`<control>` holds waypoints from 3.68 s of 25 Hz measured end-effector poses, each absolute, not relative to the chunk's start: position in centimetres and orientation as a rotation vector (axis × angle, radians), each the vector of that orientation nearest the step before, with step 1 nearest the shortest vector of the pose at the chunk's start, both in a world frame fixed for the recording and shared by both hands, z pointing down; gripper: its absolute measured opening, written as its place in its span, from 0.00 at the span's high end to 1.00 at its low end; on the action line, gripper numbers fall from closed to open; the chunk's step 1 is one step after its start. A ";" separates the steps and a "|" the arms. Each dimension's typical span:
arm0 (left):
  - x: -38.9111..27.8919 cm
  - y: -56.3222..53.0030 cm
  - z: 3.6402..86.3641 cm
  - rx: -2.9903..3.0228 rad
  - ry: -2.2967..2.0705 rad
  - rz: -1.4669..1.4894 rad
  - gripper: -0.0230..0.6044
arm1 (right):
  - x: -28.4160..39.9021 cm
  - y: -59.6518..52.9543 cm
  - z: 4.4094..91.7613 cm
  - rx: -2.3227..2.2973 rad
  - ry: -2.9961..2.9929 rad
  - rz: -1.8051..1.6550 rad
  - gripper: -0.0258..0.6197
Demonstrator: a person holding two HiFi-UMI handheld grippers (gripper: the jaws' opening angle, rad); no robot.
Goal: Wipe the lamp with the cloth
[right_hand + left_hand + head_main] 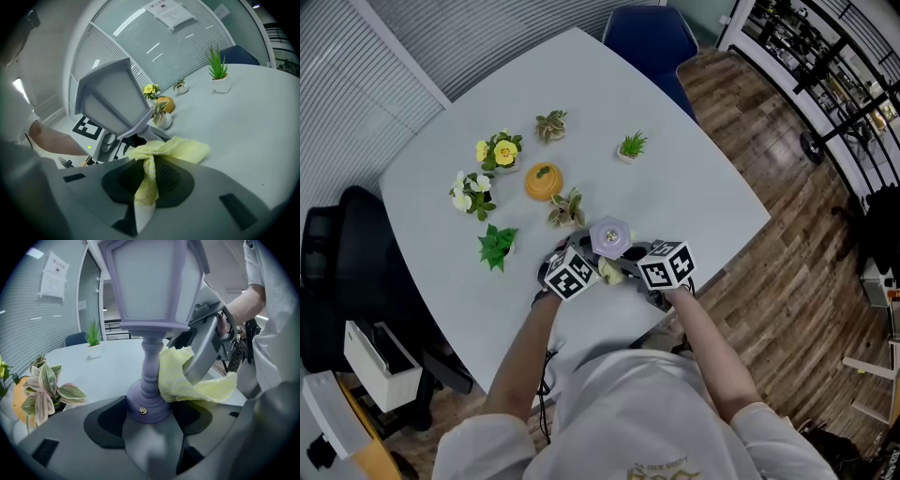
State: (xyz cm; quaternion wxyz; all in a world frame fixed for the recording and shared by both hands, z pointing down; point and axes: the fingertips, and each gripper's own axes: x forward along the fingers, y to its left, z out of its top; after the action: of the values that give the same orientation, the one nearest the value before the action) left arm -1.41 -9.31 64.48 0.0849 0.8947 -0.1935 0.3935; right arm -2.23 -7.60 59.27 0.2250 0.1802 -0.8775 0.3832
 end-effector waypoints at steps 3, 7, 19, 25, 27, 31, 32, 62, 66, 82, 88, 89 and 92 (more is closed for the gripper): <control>-1.4 -9.3 64.4 2.668 -0.576 1.175 0.47 | -2.0 -7.6 59.3 0.494 -2.418 1.051 0.87; -1.5 -9.3 64.5 2.668 -0.577 1.177 0.47 | -1.1 -7.8 60.0 0.541 -2.381 1.022 0.87; -1.5 -9.3 64.7 2.667 -0.576 1.175 0.47 | -0.4 -8.4 60.6 0.600 -2.355 0.962 0.87; -1.4 -9.3 64.7 2.670 -0.577 1.175 0.47 | -0.1 -8.8 60.7 0.633 -2.351 0.947 0.87; -1.5 -9.3 64.6 2.670 -0.576 1.174 0.47 | -0.1 -8.9 60.7 0.638 -2.349 0.944 0.87; -1.5 -9.4 64.6 2.670 -0.575 1.172 0.47 | 0.3 -9.6 60.7 0.694 -2.343 0.942 0.87; -1.5 -9.4 64.6 2.670 -0.576 1.172 0.47 | 0.4 -9.9 60.7 0.712 -2.342 0.947 0.87; -1.4 -9.3 64.7 2.671 -0.576 1.174 0.47 | -0.5 -13.6 60.8 0.713 -2.385 1.148 0.87; -1.5 -9.4 64.7 2.668 -0.573 1.173 0.47 | -0.9 -14.1 60.9 0.707 -2.388 1.168 0.87; -1.4 -9.4 64.6 2.665 -0.575 1.174 0.47 | -0.9 -13.7 59.9 0.626 -2.435 1.262 0.87; -1.4 -9.4 64.6 2.665 -0.574 1.176 0.47 | -0.5 -13.2 58.8 0.594 -2.483 1.310 0.87; -1.4 -9.3 64.6 2.663 -0.574 1.177 0.47 | -0.5 -13.1 58.6 0.587 -2.492 1.319 0.87; -1.4 -9.3 64.6 2.663 -0.574 1.177 0.47 | -0.5 -12.7 57.8 0.564 -2.519 1.337 0.88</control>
State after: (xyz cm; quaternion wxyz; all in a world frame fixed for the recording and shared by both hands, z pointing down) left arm -1.38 -9.34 64.58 0.0871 0.8940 -0.1926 0.3951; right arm -0.51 -12.75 57.83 0.1173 0.1926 -0.8606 0.4567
